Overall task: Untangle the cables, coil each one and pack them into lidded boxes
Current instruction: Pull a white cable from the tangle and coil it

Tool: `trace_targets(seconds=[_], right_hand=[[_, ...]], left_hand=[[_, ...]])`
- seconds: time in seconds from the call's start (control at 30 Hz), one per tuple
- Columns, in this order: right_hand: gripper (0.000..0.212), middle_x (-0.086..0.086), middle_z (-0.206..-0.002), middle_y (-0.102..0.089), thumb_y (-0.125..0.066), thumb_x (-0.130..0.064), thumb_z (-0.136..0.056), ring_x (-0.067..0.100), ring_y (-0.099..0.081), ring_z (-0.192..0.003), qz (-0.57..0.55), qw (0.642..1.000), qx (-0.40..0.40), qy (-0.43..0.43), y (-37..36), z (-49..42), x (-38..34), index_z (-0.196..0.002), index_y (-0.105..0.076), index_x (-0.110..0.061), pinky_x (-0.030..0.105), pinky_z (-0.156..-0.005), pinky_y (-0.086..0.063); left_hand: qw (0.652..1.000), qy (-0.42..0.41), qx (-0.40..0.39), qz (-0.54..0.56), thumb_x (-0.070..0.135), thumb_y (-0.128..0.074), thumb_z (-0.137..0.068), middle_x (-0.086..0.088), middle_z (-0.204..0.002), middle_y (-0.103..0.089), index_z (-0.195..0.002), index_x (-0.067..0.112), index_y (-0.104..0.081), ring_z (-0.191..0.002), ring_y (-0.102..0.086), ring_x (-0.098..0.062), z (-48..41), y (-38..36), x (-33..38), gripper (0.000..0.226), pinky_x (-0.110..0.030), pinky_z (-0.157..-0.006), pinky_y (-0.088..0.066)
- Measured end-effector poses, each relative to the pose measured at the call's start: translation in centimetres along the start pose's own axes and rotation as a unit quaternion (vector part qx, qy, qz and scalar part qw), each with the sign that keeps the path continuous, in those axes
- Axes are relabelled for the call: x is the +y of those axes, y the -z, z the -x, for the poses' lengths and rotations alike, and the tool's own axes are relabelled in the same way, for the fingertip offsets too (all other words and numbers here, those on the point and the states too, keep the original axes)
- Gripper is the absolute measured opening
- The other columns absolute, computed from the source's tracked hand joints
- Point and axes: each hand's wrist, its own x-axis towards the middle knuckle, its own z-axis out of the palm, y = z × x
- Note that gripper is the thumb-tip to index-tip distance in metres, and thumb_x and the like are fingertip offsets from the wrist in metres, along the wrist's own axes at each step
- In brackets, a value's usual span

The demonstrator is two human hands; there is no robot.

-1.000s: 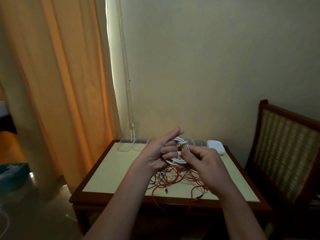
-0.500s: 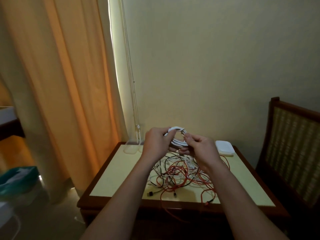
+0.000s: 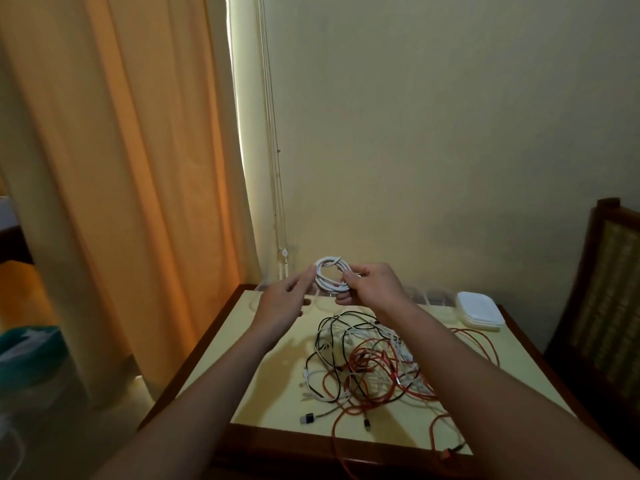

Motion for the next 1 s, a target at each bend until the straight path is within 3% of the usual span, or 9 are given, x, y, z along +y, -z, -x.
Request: trace_targets(seconds=[0.1, 0.2, 0.37, 0.5, 0.63, 0.83, 0.9, 1.0], right_hand=[[0.015, 0.023, -0.083, -0.071, -0.062, -0.005, -0.099, 0.028, -0.068, -0.062, 0.032, 0.999, 0.002, -0.026, -1.2, -4.4, 1.6, -0.105, -0.071, 0.004, 0.045, -0.071, -0.063], [0.017, 0.022, -0.074, -0.069, -0.070, -0.006, -0.094, 0.028, -0.066, -0.055, 0.057, 0.997, -0.001, -0.052, -2.7, -8.1, 3.5, -0.103, -0.071, 0.008, 0.043, -0.065, -0.062], [0.021, 0.022, -0.068, -0.068, -0.075, -0.006, -0.089, 0.030, -0.065, -0.052, 0.094, 0.993, 0.026, -0.068, -6.4, -14.4, 7.4, -0.105, -0.071, 0.008, 0.044, -0.062, -0.062], [0.013, 0.019, -0.070, -0.071, -0.072, -0.004, -0.090, 0.028, -0.069, -0.054, 0.132, 0.988, 0.046, -0.064, -9.5, -19.2, 10.3, -0.100, -0.075, 0.004, 0.044, -0.061, -0.064], [0.009, 0.021, -0.073, -0.073, -0.069, -0.002, -0.090, 0.026, -0.069, -0.054, 0.180, 0.981, 0.043, -0.064, -12.5, -23.2, 12.3, -0.093, -0.077, -0.001, 0.039, -0.058, -0.063], [0.019, 0.011, -0.062, -0.072, -0.067, -0.011, -0.087, 0.028, -0.074, -0.063, 0.310, 0.950, 0.019, -0.022, -16.5, -28.4, 16.8, -0.073, -0.080, -0.014, 0.044, -0.067, -0.064], [0.018, 0.009, -0.069, -0.074, -0.067, -0.020, -0.091, 0.028, -0.073, -0.075, 0.363, 0.932, 0.001, 0.003, -17.8, -29.7, 18.3, -0.082, -0.081, -0.014, 0.043, -0.075, -0.062], [0.018, 0.009, -0.088, -0.076, -0.064, -0.025, -0.096, 0.026, -0.070, -0.088, 0.419, 0.907, -0.017, 0.039, -19.5, -31.0, 19.7, -0.098, -0.081, -0.019, 0.029, -0.079, -0.055]], left_hand=[[0.992, 0.025, 0.007, -0.121, 0.078, -0.040, -0.089, 0.007, -0.130, -0.065, -0.132, 0.033, -0.063, -0.119, -0.059, -0.017, -3.1, 1.8, -5.3, 0.066, -0.039, -0.104, -0.045], [0.973, 0.066, 0.000, -0.219, 0.067, -0.042, -0.095, -0.001, -0.144, -0.057, -0.142, 0.019, -0.056, -0.131, -0.051, -0.021, -5.5, 3.4, -11.0, 0.068, -0.033, -0.106, -0.037], [0.952, 0.144, -0.035, -0.269, 0.070, -0.046, -0.092, -0.002, -0.147, -0.053, -0.144, 0.018, -0.052, -0.132, -0.051, -0.021, -8.2, 4.8, -20.8, 0.074, -0.036, -0.111, -0.037], [0.930, 0.179, -0.074, -0.313, 0.073, -0.036, -0.094, 0.000, -0.158, -0.039, -0.151, 0.021, -0.042, -0.144, -0.036, -0.020, -10.6, 5.2, -27.4, 0.077, -0.039, -0.119, -0.025], [0.918, 0.151, -0.084, -0.357, 0.069, -0.032, -0.097, 0.002, -0.166, -0.018, -0.155, 0.025, -0.033, -0.154, -0.008, -0.019, -14.8, 5.2, -31.1, 0.073, -0.046, -0.123, -0.001], [0.894, 0.085, -0.041, -0.438, 0.076, -0.034, -0.091, 0.002, -0.167, -0.010, -0.157, 0.027, -0.025, -0.155, -0.002, -0.019, -20.0, 5.7, -34.4, 0.083, -0.048, -0.123, 0.002], [0.877, 0.062, -0.029, -0.476, 0.083, -0.027, -0.086, 0.002, -0.168, -0.008, -0.158, 0.027, -0.020, -0.155, -0.002, -0.019, -20.6, 5.9, -35.2, 0.091, -0.047, -0.124, 0.002], [0.867, 0.039, 0.000, -0.496, 0.088, -0.020, -0.082, 0.002, -0.168, -0.006, -0.159, 0.027, -0.015, -0.154, 0.000, -0.019, -21.1, 6.0, -35.8, 0.099, -0.045, -0.124, 0.005]])
